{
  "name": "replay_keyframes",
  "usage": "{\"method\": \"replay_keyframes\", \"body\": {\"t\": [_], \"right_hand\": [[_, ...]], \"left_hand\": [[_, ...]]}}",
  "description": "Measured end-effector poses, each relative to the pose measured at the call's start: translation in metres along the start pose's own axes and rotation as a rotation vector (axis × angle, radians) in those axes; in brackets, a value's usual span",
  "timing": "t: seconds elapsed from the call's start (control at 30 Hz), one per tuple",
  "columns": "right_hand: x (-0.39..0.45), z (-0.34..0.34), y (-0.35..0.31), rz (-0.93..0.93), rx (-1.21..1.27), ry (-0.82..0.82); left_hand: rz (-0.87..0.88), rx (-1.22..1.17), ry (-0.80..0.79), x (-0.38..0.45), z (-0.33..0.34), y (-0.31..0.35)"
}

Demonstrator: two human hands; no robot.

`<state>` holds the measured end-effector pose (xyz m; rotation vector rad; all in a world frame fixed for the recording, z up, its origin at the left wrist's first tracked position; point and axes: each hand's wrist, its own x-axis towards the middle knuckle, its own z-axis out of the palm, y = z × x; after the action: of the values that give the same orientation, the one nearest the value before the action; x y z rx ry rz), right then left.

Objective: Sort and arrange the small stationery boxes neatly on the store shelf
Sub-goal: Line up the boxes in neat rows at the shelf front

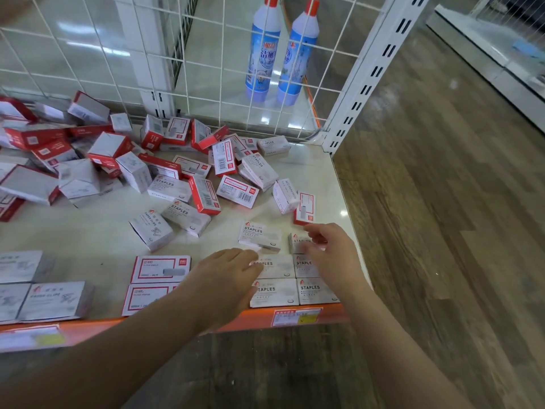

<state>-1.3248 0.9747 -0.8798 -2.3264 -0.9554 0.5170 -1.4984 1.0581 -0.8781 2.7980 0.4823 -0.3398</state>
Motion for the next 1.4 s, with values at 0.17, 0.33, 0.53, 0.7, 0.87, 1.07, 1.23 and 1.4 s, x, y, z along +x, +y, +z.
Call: {"method": "replay_keyframes", "body": {"t": [0.17,0.33,0.53,0.7,0.87,1.07,1.23,1.4], "right_hand": [[0.005,0.013,-0.015,-0.097,-0.111,-0.126],[0.016,0.021,-0.023,-0.139,-0.233,-0.211],[0.023,0.022,-0.026,-0.164,-0.282,-0.241],[0.020,0.023,-0.025,-0.228,-0.237,-0.133],[0.007,0.013,-0.035,-0.271,-0.165,-0.066],[-0.020,0.007,-0.051,-0.331,-0.141,-0.162],[-0.031,0.008,-0.048,-0.272,-0.109,-0.232],[-0.034,0.009,-0.042,-0.229,-0.023,-0.234]], "left_hand": [[0.026,-0.003,0.008,-0.006,0.000,-0.009],[0.034,-0.017,-0.022,-0.008,-0.004,-0.012],[0.021,-0.044,-0.041,-0.012,-0.005,-0.015],[-0.105,-0.226,0.045,-0.018,-0.005,-0.020],[-0.412,-0.784,0.260,-0.012,-0.010,-0.020],[-0.606,-1.218,0.379,-0.006,-0.022,-0.023],[-0.638,-1.290,0.330,-0.009,-0.024,-0.025],[-0.613,-1.292,0.257,-0.011,-0.023,-0.022]]}}
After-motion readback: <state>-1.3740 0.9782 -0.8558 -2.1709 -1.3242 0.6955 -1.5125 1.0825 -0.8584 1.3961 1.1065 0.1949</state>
